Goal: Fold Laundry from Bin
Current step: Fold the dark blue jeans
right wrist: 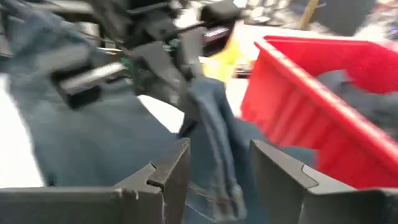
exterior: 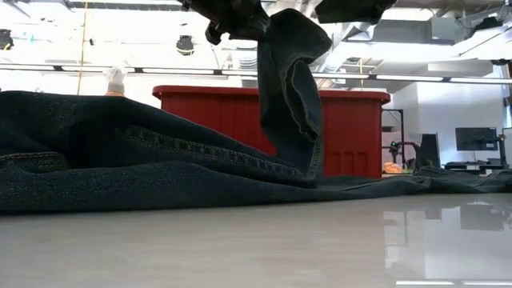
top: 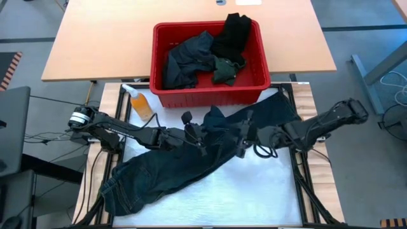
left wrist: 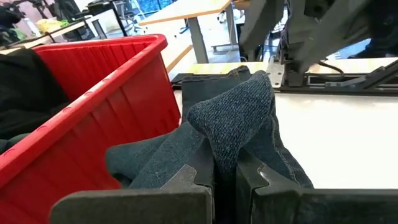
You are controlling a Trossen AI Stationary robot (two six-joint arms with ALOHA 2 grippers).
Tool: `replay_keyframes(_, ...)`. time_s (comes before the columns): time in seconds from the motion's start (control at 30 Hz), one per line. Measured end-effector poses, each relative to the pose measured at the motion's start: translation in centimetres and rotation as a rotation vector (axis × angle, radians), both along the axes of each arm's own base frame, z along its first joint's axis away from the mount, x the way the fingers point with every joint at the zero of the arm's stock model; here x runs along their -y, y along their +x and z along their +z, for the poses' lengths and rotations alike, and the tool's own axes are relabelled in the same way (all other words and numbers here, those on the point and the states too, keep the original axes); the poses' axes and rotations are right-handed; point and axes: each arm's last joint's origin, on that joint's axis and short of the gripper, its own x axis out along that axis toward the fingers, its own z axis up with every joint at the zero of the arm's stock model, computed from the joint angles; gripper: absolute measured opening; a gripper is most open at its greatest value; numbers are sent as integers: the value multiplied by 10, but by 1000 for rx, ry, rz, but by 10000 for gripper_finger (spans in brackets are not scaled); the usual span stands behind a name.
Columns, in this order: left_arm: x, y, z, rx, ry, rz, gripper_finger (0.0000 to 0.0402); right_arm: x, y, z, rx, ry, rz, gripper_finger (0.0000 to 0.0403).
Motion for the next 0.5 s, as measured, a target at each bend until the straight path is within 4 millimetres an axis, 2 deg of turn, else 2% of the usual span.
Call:
replay_keyframes(0.07, 0, 0, 1, 8, 2, 0, 0, 4, 4, -3, -10, 29, 24, 192)
replay_keyframes(0.23, 1, 1, 5, 37, 11, -33, 0, 13, 10, -14, -79, -4, -61, 192)
replay_keyframes(0.37, 1, 1, 4, 33, 13, -32, 0, 15, 12, -15, -98, 21, 37, 185)
replay_keyframes(0.43, 1, 1, 4, 27, 22, -32, 1, 14, 10, -14, -103, 23, 53, 163)
replay_keyframes(0.5, 1, 1, 4, 19, 37, -38, 7, 14, 6, -12, -129, 22, 65, 121)
